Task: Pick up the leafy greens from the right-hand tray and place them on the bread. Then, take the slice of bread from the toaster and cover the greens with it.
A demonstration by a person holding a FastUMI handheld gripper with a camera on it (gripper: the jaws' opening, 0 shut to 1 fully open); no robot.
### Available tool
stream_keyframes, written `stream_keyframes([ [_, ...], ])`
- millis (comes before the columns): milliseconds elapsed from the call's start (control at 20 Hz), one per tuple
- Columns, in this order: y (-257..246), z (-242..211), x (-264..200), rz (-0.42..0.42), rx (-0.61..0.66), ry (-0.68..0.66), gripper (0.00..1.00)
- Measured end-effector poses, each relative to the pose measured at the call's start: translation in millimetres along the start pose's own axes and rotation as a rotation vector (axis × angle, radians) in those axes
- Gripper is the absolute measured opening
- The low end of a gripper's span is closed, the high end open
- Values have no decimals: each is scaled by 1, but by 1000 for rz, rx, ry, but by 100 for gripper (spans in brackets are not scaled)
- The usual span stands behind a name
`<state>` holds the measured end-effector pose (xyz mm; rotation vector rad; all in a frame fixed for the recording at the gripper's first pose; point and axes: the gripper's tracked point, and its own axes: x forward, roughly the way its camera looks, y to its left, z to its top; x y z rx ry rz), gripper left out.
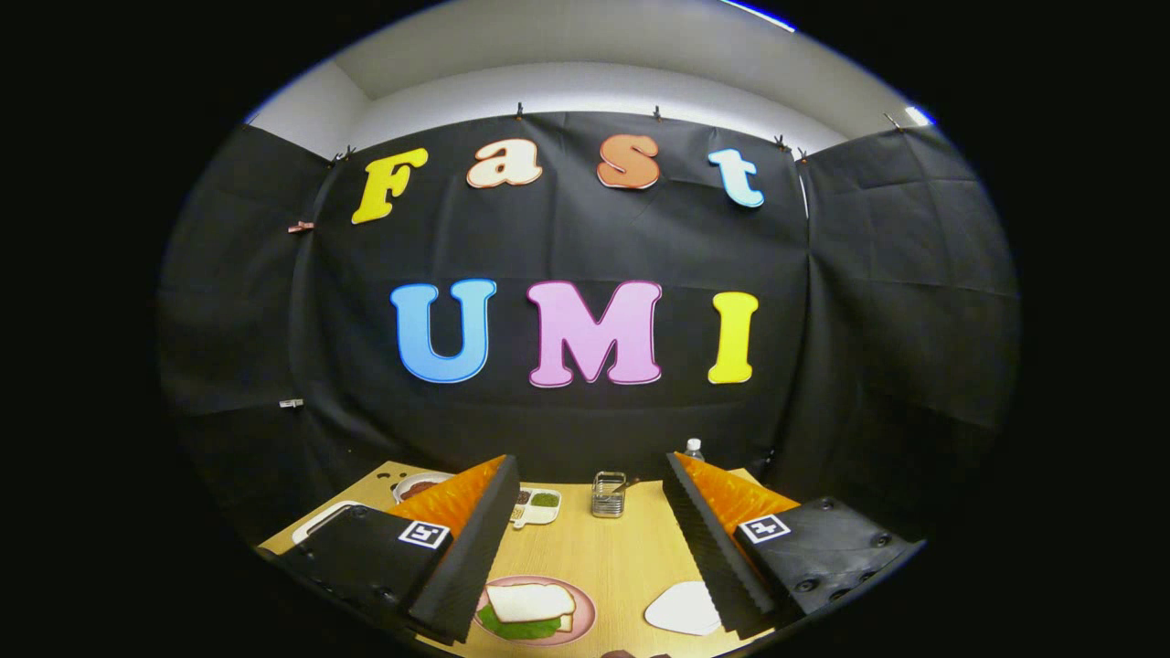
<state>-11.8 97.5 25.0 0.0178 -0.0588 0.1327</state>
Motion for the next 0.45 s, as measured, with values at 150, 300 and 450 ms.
stream_keyframes([
  [150, -15, 6, -15, -52, 3, -30, 98],
  [300, -21, -1, -20, -79, -6, -7, 99],
  [450, -24, -7, -14, -80, -7, 21, 98],
])
